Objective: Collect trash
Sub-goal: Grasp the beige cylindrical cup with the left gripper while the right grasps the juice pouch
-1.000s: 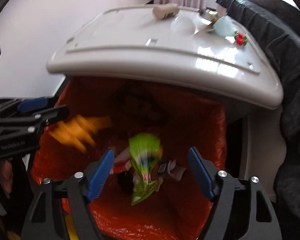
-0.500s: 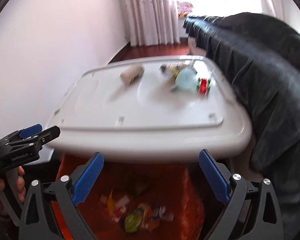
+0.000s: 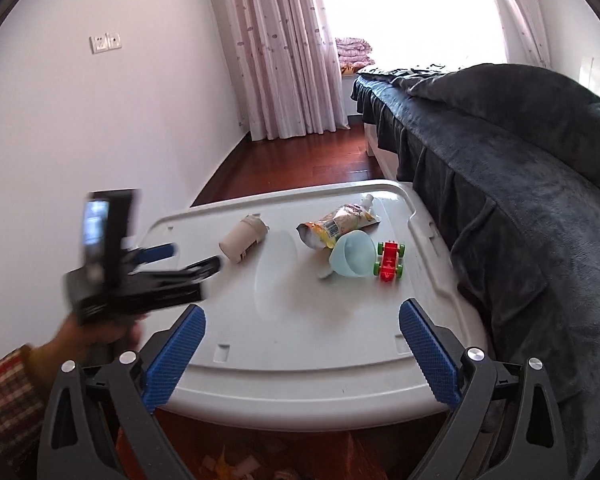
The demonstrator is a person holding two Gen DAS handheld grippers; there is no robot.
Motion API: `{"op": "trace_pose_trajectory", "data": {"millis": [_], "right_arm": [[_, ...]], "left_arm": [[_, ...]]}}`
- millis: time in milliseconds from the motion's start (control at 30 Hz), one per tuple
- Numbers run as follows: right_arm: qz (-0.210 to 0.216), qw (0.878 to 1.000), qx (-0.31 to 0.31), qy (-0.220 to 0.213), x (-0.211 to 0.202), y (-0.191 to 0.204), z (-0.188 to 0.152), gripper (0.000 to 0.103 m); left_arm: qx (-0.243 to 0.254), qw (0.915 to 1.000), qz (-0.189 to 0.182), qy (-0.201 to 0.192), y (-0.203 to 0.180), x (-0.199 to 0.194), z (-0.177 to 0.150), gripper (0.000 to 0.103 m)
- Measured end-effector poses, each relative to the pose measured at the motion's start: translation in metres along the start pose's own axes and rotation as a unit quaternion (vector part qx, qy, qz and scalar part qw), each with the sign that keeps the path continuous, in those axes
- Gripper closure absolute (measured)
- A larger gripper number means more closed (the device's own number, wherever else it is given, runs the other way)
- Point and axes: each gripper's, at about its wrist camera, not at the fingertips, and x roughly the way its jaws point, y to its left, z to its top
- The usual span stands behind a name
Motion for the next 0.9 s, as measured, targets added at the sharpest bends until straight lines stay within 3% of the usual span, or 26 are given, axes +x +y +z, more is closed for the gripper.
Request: {"op": "trace_pose_trajectory", "data": {"millis": [200,333,400,500,567,900], "right_arm": [[-0.025,0.999,-0.03,0.01,0.009,-0.004,-0.011,0.007],[-0.01,1.0,-0.018,0.014,0.009,-0.008,-0.011,0.007],[-0.005,1.0,-0.016,0.011,0.006,-0.009,-0.01,0.007],[-0.001,1.0,-0.019,0.008,0.004,-0.007,-0.009,0.007],[0.002,1.0,-0.018,0.01,0.004,-0.007,-0.01,0.007],[-0.004,1.0,0.0,0.021,0.016,-0.018,-0.003,0.007]], "left_arm": [[-0.014,0.9996,0.01,0.024,0.021,0.067,0.027,0.014],[0.002,0.9988,0.02,0.045,0.021,0.094,0.032,0.021],[0.006,0.9982,0.024,0.056,0.022,0.104,0.032,0.026],[0.001,0.9971,0.021,0.073,0.024,0.116,0.03,0.043],[-0.001,0.9972,0.026,0.07,0.025,0.114,0.028,0.053],[-0.054,0.9974,0.026,0.039,0.03,0.072,0.014,0.055]]}}
